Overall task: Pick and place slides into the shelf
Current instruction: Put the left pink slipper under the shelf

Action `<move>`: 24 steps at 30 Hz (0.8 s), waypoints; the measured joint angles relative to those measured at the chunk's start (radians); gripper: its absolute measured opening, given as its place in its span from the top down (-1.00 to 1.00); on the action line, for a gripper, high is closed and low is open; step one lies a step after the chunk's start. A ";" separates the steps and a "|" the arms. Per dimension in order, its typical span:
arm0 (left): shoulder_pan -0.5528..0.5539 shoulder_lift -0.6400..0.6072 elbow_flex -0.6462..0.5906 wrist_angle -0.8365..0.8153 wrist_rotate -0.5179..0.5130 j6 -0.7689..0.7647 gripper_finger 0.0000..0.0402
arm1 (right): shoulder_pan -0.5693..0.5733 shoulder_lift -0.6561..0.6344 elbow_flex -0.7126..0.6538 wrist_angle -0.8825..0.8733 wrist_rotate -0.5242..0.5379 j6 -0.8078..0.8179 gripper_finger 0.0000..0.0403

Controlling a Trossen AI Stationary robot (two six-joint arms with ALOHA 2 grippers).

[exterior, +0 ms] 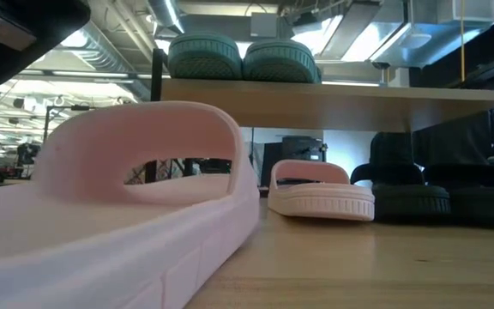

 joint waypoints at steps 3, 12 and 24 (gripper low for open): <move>0.000 0.000 0.000 0.003 0.000 0.000 0.15 | 0.000 0.000 0.000 0.000 0.000 -0.001 0.46; 0.000 0.000 0.000 0.004 -0.009 0.000 0.20 | 0.000 0.000 0.000 -0.004 0.014 -0.025 0.46; -0.002 0.000 0.001 0.006 -0.004 0.006 0.77 | -0.002 0.000 0.000 -0.007 0.025 -0.028 0.46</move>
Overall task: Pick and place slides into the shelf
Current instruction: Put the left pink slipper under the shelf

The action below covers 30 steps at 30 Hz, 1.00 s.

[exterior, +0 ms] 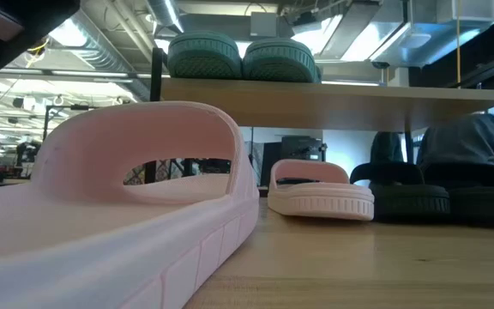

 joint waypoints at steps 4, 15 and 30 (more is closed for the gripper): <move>0.003 0.000 0.000 -0.003 0.005 0.002 0.95 | 0.000 0.000 0.000 0.000 0.001 0.000 0.46; 0.034 -0.004 0.003 -0.074 0.041 0.077 0.99 | -0.029 0.000 0.000 0.000 0.002 0.003 0.46; 0.059 -0.003 -0.002 -0.100 -0.060 0.072 1.00 | -0.018 0.000 0.000 0.000 -0.001 0.030 0.46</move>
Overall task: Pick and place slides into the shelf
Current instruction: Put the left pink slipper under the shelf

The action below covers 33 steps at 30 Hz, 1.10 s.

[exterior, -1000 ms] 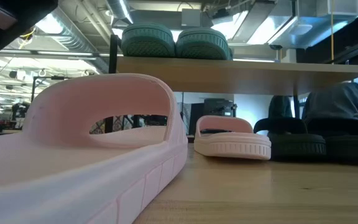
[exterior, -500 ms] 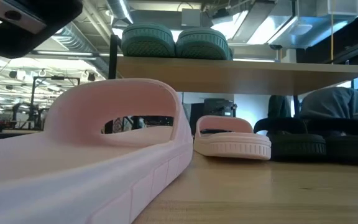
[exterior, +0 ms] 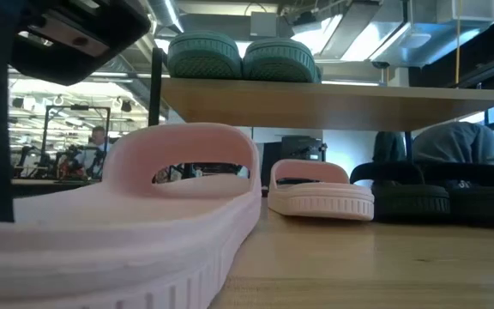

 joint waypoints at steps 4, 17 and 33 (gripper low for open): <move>0.009 -0.001 0.001 -0.009 0.014 0.001 1.00 | 0.004 0.000 0.000 0.000 0.000 0.007 0.46; 0.040 -0.068 -0.072 -0.043 0.037 0.061 1.00 | 0.002 0.000 0.000 -0.010 0.000 0.026 0.46; 0.140 -0.170 -0.241 0.068 0.181 0.190 1.00 | -0.016 -0.008 0.000 -0.039 0.039 0.067 0.46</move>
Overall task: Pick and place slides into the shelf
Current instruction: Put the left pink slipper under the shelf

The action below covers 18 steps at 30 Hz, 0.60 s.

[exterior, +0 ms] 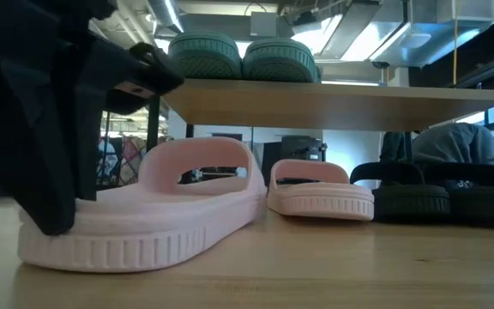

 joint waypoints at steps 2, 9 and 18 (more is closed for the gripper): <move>0.017 0.000 0.000 0.000 0.022 0.040 1.00 | -0.001 -0.005 0.000 -0.014 0.010 0.009 0.46; 0.083 -0.004 0.000 -0.008 0.034 0.142 1.00 | -0.003 -0.023 0.000 -0.066 0.038 0.041 0.46; 0.139 -0.013 -0.001 -0.030 0.083 0.208 1.00 | -0.005 -0.048 0.000 -0.124 0.107 0.043 0.46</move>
